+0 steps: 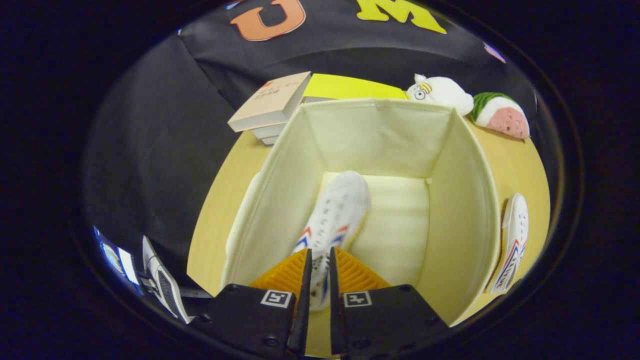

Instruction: Open the storage box then place both shoes into the box .Put the left shoe in first, then the right shoe, with the right side of both shoes facing outward in a uniform manner.

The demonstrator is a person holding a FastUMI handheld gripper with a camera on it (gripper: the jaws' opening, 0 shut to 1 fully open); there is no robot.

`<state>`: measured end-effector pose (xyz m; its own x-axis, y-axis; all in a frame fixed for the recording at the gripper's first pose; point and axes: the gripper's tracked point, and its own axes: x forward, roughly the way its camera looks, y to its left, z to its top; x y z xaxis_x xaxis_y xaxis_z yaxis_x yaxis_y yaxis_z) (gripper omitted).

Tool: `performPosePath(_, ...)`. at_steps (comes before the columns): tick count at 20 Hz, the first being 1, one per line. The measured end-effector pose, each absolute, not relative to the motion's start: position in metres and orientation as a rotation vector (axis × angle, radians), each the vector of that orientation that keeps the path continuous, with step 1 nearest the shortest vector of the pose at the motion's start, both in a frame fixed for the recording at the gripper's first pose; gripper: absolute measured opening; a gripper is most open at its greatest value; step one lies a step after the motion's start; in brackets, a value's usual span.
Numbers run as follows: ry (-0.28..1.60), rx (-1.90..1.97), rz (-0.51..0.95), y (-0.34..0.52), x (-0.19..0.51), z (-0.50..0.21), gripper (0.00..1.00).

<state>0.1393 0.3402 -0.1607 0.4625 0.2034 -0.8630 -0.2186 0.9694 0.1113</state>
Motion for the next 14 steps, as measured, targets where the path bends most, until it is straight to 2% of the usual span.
performPosePath(1, 1.028, -0.015, 0.277, 0.341, 0.137, -0.153, 0.28)
performPosePath(2, 1.001, -0.017, 0.288, 0.339, 0.133, -0.140, 0.49)
performPosePath(6, 0.902, -0.008, 0.291, 0.316, 0.112, -0.099, 0.94)
performPosePath(14, 0.812, -0.020, 0.188, 0.219, 0.086, -0.056, 0.98)
